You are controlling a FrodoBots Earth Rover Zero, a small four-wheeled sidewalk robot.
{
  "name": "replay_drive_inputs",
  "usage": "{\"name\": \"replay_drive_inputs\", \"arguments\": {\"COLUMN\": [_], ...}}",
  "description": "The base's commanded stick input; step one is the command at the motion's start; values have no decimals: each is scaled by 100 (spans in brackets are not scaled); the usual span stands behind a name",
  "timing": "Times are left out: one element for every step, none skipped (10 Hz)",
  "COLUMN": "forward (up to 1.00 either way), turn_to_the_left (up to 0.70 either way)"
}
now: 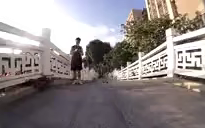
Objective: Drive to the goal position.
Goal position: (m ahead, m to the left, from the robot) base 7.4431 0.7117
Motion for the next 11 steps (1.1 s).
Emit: {"name": "replay_drive_inputs", "arguments": {"forward": [45, 45, 45, 45, 45, 45, 45, 45, 45, 45, 45], "turn_to_the_left": [0, 0, 0, 0, 0, 0, 0, -2, -26, -17, -3]}}
